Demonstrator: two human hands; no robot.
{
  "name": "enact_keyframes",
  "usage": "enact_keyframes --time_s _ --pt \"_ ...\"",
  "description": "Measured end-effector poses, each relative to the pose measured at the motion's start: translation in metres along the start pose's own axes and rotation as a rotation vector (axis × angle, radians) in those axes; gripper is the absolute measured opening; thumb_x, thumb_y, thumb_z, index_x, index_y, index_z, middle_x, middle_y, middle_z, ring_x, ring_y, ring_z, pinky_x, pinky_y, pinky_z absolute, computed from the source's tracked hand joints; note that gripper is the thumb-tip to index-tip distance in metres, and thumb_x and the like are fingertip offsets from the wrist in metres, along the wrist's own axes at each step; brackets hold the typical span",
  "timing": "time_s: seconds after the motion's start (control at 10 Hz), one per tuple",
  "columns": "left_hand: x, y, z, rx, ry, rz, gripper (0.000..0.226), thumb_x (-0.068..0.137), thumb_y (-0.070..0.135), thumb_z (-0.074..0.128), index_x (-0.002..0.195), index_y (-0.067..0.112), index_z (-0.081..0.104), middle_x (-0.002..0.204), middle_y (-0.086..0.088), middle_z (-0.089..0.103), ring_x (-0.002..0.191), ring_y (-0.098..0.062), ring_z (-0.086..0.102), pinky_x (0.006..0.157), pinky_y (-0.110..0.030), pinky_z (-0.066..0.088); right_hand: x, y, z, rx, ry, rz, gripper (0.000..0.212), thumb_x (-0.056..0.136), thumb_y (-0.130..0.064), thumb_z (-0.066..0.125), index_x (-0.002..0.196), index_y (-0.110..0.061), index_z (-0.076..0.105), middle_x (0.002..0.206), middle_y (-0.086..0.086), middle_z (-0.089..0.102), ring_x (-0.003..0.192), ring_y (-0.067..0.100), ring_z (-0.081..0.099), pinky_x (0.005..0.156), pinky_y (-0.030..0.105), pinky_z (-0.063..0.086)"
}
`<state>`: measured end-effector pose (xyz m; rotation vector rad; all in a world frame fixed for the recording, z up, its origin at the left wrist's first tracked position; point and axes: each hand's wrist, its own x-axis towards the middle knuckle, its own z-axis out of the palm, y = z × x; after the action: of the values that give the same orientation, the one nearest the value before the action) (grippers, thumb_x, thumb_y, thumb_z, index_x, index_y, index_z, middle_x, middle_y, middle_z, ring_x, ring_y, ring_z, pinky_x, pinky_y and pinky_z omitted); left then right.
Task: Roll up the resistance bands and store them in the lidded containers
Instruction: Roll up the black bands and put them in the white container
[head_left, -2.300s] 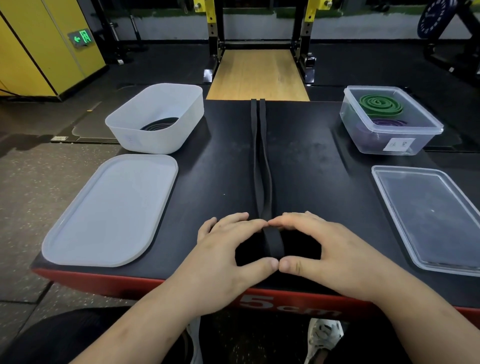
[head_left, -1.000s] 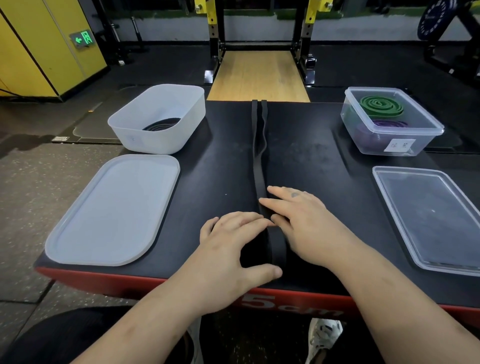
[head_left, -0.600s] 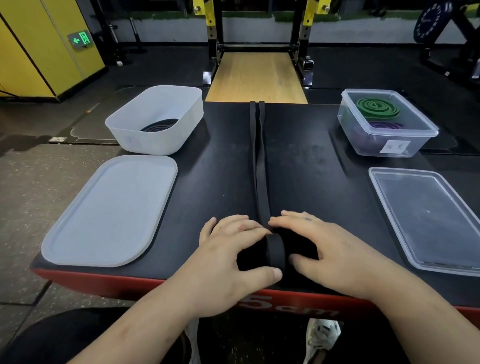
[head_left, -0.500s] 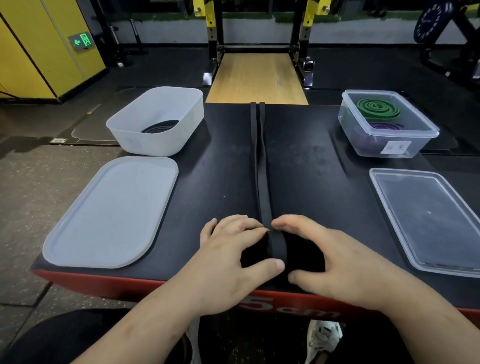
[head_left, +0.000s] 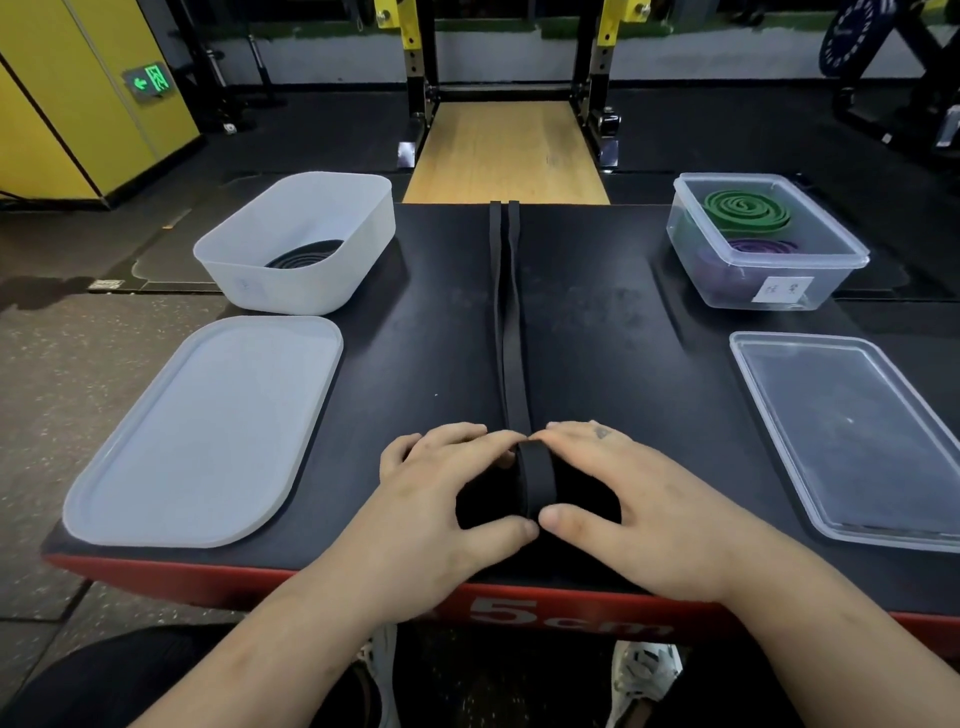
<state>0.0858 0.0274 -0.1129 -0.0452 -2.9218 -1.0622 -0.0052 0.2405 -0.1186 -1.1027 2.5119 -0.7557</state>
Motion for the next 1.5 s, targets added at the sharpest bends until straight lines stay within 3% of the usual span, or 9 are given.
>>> enact_keyframes --time_s 0.3,0.5,0.6,0.7,0.8,0.9,1.1,1.3,1.5 --pt "0.0 0.001 0.007 -0.02 0.034 0.036 0.058 0.075 0.065 0.056 0.13 0.047 0.056 0.129 0.051 0.038 0.142 0.015 0.015 0.124 -0.04 0.013 -0.01 -0.001 0.002 0.063 0.023 -0.008 0.069 0.087 -0.072 0.057 0.149 -0.061 0.027 0.143 -0.04 0.041 0.141 -0.014 0.032 0.116 0.025 0.036" --pt "0.002 -0.002 0.006 -0.009 0.022 -0.022 0.069 0.082 0.074 0.049 0.144 0.044 0.046 0.139 0.035 0.043 0.134 0.026 0.008 0.125 -0.035 0.013 -0.001 0.0 0.0 0.04 0.024 0.005 0.06 0.089 -0.059 0.068 0.131 -0.076 0.029 0.122 -0.067 0.024 0.116 -0.047 -0.005 0.103 -0.005 0.002" --pt "0.003 -0.001 0.0 -0.055 -0.039 -0.073 0.072 0.085 0.063 0.064 0.147 0.061 0.028 0.133 0.046 0.036 0.132 0.024 0.009 0.121 -0.031 0.016 0.006 0.004 0.002 0.033 0.053 0.016 0.068 0.089 -0.067 0.059 0.15 -0.059 0.03 0.148 -0.04 0.022 0.125 -0.04 -0.009 0.109 0.001 0.002" --pt "0.008 -0.001 -0.001 0.0 -0.027 -0.1 0.073 0.08 0.064 0.07 0.139 0.069 0.028 0.134 0.045 0.034 0.142 -0.006 0.015 0.112 -0.028 0.021 0.009 0.005 0.002 0.043 0.075 0.038 0.07 0.091 -0.064 0.058 0.155 -0.049 0.033 0.154 -0.032 0.023 0.141 -0.023 -0.003 0.116 0.011 0.004" --pt "0.007 0.002 -0.003 -0.012 -0.031 -0.047 0.057 0.08 0.06 0.072 0.128 0.068 0.043 0.126 0.055 0.032 0.138 0.015 0.009 0.11 -0.023 0.017 0.006 0.002 -0.001 0.063 0.078 -0.025 0.053 0.095 -0.06 0.057 0.144 -0.052 0.036 0.145 -0.043 0.023 0.135 -0.033 -0.004 0.112 0.001 0.001" --pt "-0.002 0.006 -0.001 -0.027 -0.051 0.04 0.048 0.081 0.051 0.077 0.115 0.065 0.045 0.118 0.069 0.02 0.129 0.033 0.002 0.116 -0.019 0.0 -0.003 0.003 0.004 0.036 0.079 -0.097 0.05 0.096 -0.068 0.05 0.14 -0.044 0.051 0.144 -0.036 0.043 0.145 -0.024 0.011 0.122 0.012 0.007" --pt "-0.005 0.001 0.005 0.003 -0.013 0.029 0.071 0.073 0.075 0.053 0.138 0.045 0.053 0.125 0.059 0.031 0.14 0.022 0.007 0.126 -0.036 0.001 -0.014 0.003 0.005 0.068 0.03 -0.035 0.067 0.087 -0.074 0.06 0.146 -0.063 0.032 0.141 -0.044 0.043 0.148 -0.015 0.019 0.125 0.023 0.016" --pt "-0.001 0.003 -0.002 -0.037 -0.088 -0.033 0.063 0.09 0.066 0.056 0.148 0.054 0.035 0.129 0.058 0.03 0.13 0.034 -0.005 0.125 -0.032 0.001 -0.005 -0.001 0.003 0.043 0.065 -0.07 0.052 0.094 -0.057 0.062 0.134 -0.066 0.031 0.125 -0.054 0.037 0.121 -0.043 0.012 0.11 -0.003 -0.001" --pt "0.002 0.001 -0.007 -0.062 -0.115 -0.072 0.064 0.079 0.063 0.072 0.128 0.077 0.033 0.128 0.056 0.025 0.135 0.025 -0.004 0.119 -0.028 0.012 0.002 0.003 0.008 0.039 0.075 -0.068 0.055 0.098 -0.066 0.044 0.151 -0.053 0.035 0.139 -0.035 0.047 0.142 -0.01 0.032 0.116 0.02 0.026"
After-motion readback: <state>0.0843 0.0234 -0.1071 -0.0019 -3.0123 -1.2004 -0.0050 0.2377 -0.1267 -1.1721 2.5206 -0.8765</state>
